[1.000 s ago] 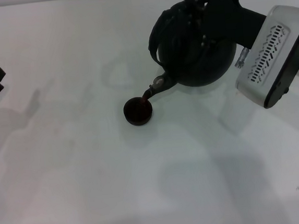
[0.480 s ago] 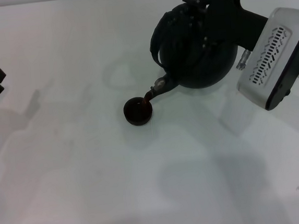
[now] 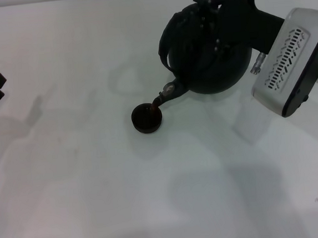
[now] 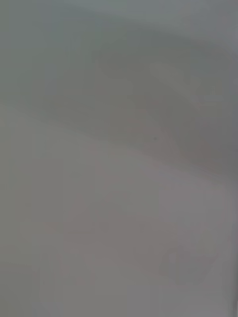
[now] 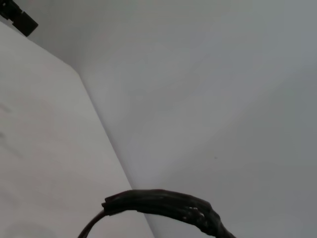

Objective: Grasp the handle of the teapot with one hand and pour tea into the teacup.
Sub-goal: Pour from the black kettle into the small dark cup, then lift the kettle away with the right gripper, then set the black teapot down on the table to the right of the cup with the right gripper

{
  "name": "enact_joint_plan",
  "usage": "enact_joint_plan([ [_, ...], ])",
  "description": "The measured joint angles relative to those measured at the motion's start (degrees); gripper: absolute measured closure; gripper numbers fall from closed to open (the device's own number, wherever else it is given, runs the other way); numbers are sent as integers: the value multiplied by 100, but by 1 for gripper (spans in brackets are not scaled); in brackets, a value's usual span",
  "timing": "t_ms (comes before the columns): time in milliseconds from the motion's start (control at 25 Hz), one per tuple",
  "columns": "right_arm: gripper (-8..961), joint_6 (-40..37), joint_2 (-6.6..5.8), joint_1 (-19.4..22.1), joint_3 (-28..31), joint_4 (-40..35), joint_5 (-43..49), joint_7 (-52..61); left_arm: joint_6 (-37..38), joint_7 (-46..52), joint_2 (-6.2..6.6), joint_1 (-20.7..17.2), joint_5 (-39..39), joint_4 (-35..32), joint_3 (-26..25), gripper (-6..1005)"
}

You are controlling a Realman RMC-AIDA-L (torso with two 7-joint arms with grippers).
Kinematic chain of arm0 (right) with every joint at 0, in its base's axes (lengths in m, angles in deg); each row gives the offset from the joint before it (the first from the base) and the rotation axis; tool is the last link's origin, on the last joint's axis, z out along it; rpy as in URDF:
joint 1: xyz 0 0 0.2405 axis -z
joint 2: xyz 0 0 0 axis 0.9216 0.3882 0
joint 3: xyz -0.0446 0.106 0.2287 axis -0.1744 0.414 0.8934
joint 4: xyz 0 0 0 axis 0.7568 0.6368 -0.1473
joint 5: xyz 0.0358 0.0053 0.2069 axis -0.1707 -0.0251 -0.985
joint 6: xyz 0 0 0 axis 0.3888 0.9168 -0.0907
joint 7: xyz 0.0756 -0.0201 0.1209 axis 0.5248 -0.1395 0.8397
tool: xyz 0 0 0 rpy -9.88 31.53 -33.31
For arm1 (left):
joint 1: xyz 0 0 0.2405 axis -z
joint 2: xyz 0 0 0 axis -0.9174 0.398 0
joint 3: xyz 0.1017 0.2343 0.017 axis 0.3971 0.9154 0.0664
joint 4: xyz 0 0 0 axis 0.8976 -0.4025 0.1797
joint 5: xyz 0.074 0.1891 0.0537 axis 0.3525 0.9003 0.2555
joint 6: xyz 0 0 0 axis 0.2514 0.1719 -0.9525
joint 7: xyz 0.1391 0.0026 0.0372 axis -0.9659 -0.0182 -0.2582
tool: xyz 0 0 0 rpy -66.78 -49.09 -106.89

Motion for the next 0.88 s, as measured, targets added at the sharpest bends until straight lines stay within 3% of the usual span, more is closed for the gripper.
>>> enact_joint_plan([
  [400, 846, -228, -17, 0, 65, 106, -399, 46, 32, 0, 3, 1, 0, 0, 0, 152],
  [640, 846, -1772, -65, 44, 661, 867, -1484, 297, 32, 0, 7, -3, -1, 0, 0, 153],
  [880, 846, -3217, -35, -61, 1587, 2003, -1729, 688, 32, 0, 9, 13, -1, 0, 22, 152],
])
